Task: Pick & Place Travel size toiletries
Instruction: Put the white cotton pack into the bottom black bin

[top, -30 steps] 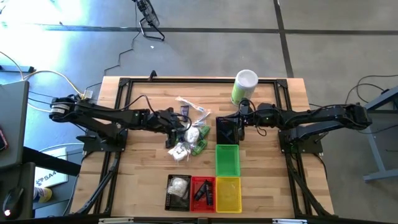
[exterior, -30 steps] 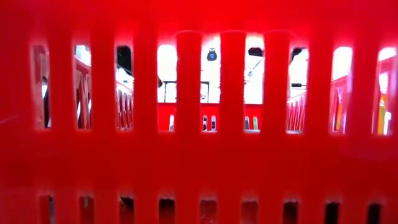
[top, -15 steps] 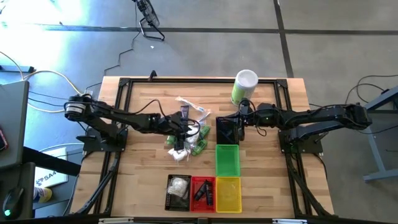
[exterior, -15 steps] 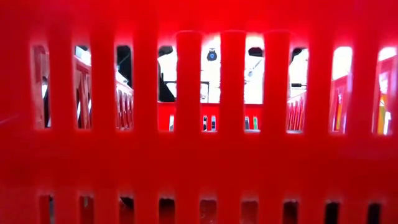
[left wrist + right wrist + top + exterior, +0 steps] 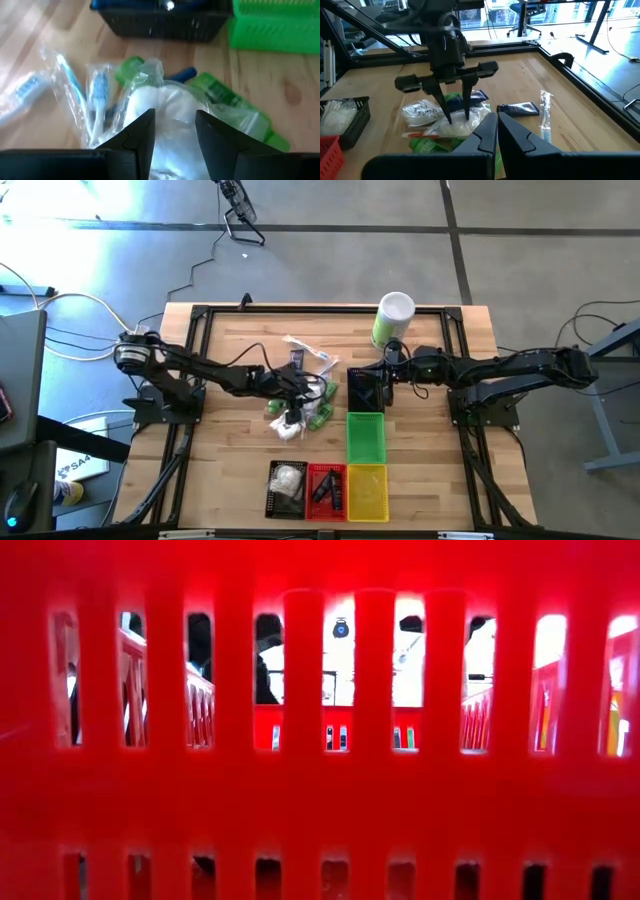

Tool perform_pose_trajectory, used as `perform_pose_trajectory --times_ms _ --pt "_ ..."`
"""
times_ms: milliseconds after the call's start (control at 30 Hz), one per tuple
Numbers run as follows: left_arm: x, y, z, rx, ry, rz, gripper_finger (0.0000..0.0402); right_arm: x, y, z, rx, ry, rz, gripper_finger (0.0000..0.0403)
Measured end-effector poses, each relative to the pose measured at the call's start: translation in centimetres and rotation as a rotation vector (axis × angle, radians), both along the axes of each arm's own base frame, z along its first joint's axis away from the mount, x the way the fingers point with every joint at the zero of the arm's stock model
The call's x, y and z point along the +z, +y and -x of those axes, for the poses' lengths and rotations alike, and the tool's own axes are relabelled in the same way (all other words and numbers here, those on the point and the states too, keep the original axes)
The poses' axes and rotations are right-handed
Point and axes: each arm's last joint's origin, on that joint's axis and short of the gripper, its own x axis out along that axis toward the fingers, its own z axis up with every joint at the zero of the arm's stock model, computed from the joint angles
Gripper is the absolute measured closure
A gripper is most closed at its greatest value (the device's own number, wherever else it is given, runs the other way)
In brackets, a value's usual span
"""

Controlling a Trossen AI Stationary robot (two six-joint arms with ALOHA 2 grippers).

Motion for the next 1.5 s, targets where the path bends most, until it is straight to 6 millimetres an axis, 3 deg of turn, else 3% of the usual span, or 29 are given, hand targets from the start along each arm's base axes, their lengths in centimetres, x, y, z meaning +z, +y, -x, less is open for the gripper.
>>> perform_pose_trajectory --times_ms 367,767,1500 --pt "-0.36 -0.02 -0.27 -0.003 -0.012 0.007 0.0271 -0.08 0.00 0.02 0.000 0.009 0.000 0.0395" --pt "-0.34 -0.02 -0.26 -0.003 -0.012 0.008 0.0396 -0.07 0.00 0.02 0.003 0.009 0.010 0.0395" --pt "-0.32 -0.02 -0.26 0.010 -0.015 0.024 0.0401 -0.07 0.00 0.02 0.004 0.010 0.017 0.0395"
